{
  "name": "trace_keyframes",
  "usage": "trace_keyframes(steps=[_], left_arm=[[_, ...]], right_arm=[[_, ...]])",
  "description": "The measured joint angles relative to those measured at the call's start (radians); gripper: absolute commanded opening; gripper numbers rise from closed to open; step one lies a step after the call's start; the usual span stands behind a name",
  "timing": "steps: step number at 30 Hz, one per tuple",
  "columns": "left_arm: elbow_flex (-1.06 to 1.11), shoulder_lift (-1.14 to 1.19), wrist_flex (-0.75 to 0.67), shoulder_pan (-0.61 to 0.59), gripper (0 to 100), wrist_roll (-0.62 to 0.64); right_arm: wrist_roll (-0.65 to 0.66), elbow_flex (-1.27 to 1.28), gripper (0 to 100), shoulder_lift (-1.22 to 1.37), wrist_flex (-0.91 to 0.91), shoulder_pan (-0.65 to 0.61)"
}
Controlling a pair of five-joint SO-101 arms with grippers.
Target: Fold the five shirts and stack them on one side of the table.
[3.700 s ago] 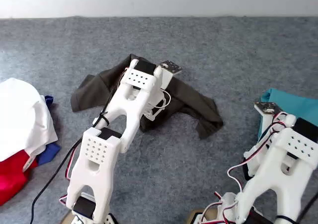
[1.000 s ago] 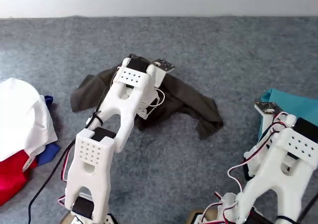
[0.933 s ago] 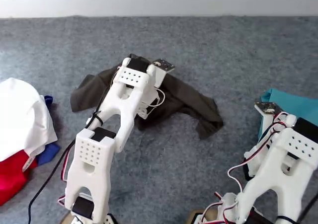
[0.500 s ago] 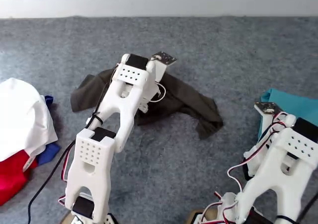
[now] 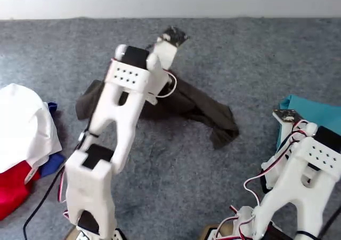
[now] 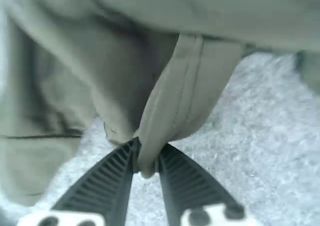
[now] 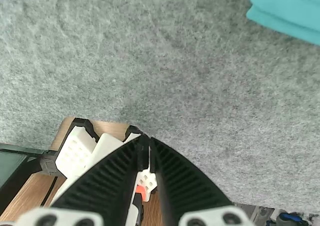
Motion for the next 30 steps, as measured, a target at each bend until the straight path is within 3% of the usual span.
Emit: trace_keyframes(steps=[10,21,30], left_arm=[[0.0,-0.506,0.009,-0.103,1,0.0],[0.003,-0.875,0.011,-0.347,1,-0.005],[0.407,-0.95,0.011,-0.503,1,-0.103]], right_arm=[[0.0,0.0,0.9,0.0,0.0,-0.098],[0.0,-0.02,0.9,0.0,0.0,-0.373],[-0.006,-0.087,0.9,0.002,-0.087,-0.69]])
